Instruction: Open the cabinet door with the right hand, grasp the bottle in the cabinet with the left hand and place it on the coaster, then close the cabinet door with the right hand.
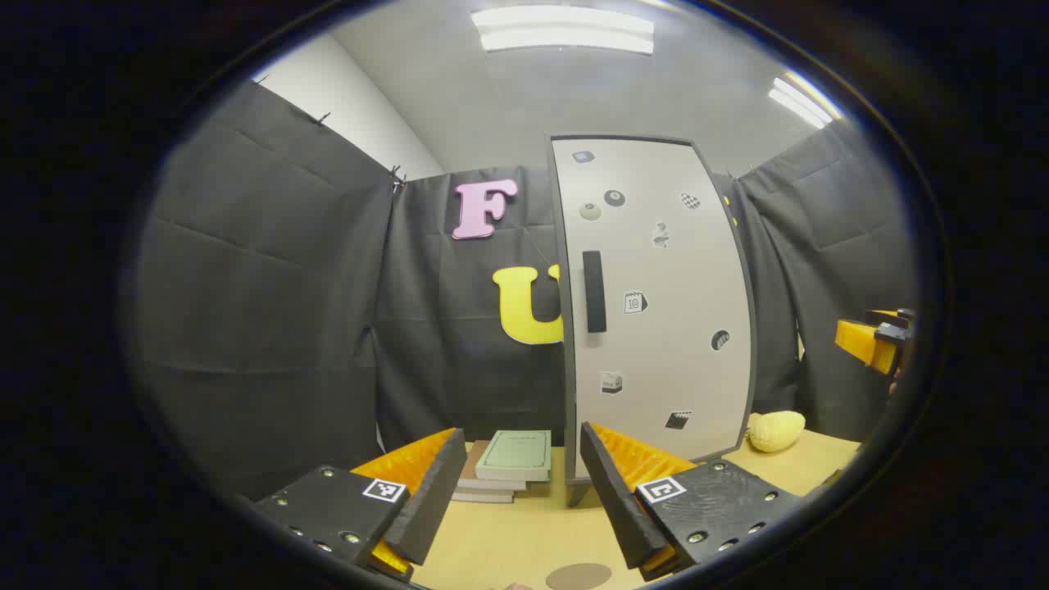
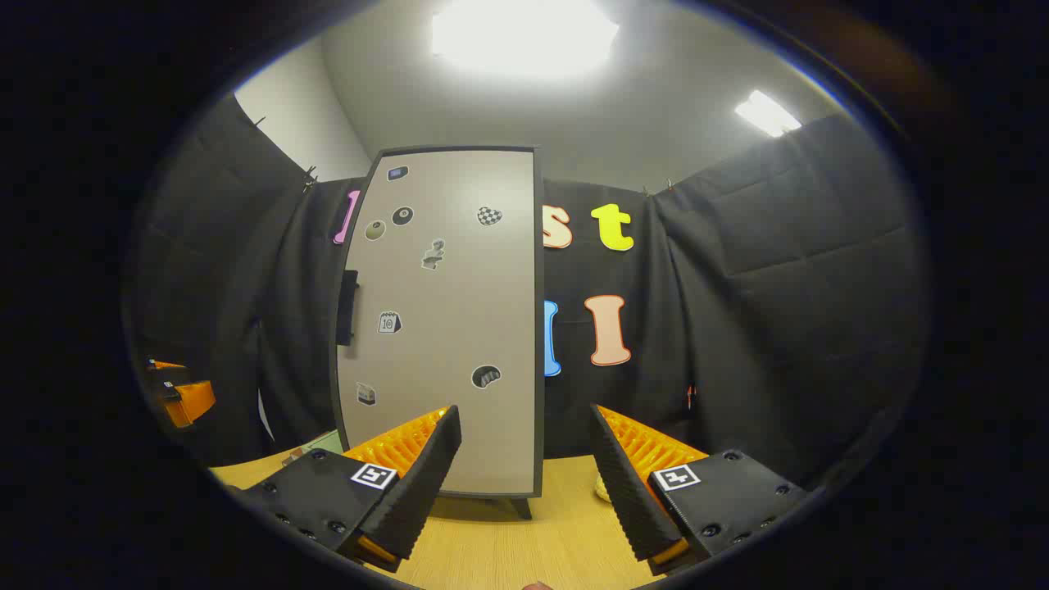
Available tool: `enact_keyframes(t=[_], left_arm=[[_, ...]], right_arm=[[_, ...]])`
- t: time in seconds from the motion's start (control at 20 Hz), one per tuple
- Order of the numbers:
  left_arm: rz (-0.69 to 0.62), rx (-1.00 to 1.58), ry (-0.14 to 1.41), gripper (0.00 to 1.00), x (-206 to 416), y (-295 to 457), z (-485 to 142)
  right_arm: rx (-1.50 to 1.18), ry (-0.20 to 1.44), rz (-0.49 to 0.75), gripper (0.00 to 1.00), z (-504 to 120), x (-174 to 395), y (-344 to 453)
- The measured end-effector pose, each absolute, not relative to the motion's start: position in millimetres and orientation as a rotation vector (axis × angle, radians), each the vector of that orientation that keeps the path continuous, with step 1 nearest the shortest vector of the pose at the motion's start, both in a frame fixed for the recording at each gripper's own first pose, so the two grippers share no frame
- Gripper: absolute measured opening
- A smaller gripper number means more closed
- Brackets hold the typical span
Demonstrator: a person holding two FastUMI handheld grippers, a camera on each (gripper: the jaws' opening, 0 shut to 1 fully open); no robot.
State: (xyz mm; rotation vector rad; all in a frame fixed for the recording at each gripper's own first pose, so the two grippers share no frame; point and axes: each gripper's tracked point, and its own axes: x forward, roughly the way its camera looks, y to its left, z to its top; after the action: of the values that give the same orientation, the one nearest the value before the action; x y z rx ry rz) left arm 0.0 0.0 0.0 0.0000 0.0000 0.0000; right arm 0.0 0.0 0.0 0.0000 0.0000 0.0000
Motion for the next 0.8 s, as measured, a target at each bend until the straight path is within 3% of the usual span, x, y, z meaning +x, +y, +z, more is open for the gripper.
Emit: enact_keyframes(t=[0.2,0.8], left_arm=[[0.006,0.000,0.000,0.89,1.3,2.5,-1.2],[0.020,0.007,0.002,0.84,8.3,10.6,-2.4]], right_arm=[[-0.010,-0.006,0.002,0.98,2.8,2.0,3.0],[-0.002,-0.001,0.010,0.97,0.2,12.2,12.8]])
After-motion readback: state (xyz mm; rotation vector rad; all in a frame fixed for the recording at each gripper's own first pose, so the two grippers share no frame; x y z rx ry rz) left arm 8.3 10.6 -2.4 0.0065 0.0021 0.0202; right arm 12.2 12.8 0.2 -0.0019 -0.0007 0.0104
